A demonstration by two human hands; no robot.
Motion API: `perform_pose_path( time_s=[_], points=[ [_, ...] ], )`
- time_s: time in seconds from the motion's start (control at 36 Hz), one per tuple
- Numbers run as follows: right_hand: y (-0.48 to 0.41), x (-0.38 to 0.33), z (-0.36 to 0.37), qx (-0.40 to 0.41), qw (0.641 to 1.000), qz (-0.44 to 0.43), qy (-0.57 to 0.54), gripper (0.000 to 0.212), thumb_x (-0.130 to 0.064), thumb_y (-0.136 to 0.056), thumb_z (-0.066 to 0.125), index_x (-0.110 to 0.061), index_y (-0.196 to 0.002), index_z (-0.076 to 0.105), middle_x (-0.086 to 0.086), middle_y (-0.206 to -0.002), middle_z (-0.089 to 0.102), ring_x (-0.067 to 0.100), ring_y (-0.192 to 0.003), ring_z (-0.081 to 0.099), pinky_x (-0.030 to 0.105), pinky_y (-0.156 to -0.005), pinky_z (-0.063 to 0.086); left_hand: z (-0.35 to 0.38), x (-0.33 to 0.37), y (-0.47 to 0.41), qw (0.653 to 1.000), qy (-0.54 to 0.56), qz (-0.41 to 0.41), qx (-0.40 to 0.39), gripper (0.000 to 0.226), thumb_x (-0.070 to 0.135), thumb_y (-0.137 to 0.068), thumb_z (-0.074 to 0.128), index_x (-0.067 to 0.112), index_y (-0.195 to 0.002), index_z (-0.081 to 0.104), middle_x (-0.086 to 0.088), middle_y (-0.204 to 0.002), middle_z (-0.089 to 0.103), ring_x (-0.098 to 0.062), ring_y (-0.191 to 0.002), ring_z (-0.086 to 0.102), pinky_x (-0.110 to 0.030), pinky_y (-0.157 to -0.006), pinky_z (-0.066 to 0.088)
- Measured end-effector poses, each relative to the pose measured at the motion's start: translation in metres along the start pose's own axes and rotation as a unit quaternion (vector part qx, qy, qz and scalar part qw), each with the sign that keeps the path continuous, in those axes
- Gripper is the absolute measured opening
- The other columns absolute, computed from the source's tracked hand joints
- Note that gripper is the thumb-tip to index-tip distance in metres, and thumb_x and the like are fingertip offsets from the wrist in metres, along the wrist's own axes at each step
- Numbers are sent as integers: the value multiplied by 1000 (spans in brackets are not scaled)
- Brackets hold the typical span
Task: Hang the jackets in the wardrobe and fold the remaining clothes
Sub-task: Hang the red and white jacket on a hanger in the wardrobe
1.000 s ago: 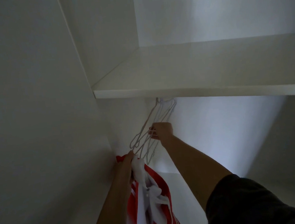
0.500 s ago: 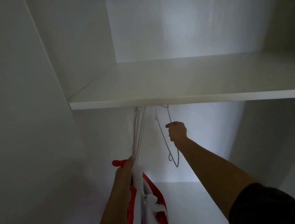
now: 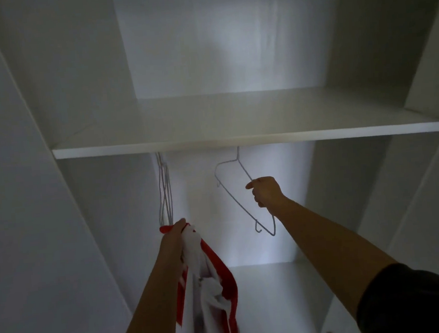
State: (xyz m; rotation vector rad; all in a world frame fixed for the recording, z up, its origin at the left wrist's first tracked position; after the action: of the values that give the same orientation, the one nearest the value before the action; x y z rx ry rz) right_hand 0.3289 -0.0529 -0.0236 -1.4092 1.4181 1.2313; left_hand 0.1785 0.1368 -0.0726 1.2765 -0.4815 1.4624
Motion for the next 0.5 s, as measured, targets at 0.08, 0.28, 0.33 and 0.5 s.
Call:
perform_pose_path(
  time_s=[0.08, 0.28, 0.33, 0.5],
  points=[
    [26, 24, -13, -9, 1000, 9, -10, 33, 1, -90, 40, -10, -71, 64, 2, -53, 46, 9, -36, 38, 16, -34, 29, 12, 5, 6, 998, 14, 30, 44, 43, 19, -100, 42, 8, -59, 49, -6, -56, 50, -20, -58, 49, -30, -59, 39],
    [121, 108, -55, 31, 998, -52, -2, 30, -10, -90, 52, -19, -62, 57, -9, -39, 42, 9, -37, 36, 18, -40, 29, 27, -2, 35, 997, -31, 41, 60, 27, 24, -94, 56, 8, -72, 61, -6, -61, 65, -21, -66, 59, -32, -66, 49],
    [151, 137, -61, 17, 998, -58, -3, 29, -20, -90, 59, -23, -61, 53, -9, -42, 42, 10, -40, 37, 20, -41, 31, 34, -7, 42, 998, -30, 42, 45, 26, 26, -93, 57, 10, -73, 62, -3, -56, 66, -19, -63, 61, -32, -64, 49],
    [137, 131, -82, 72, 996, -13, -44, 28, -31, -95, 55, -14, -74, 62, -3, -51, 46, 11, -48, 42, 23, -49, 34, 62, -21, 68, 997, -66, 32, 28, 27, 29, -92, 58, 10, -73, 64, -5, -60, 67, -20, -65, 62, -31, -66, 50]
  ],
)
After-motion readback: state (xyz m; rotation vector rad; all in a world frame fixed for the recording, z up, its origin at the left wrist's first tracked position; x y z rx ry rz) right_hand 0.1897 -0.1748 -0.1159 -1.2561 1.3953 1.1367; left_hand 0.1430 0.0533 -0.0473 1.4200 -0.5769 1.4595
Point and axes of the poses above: each hand's wrist, its own y-axis away from the middle knuckle, its own z-axis out of the palm, x = y × z, the point moved 4 cm from there along -y, towards the middle knuckle
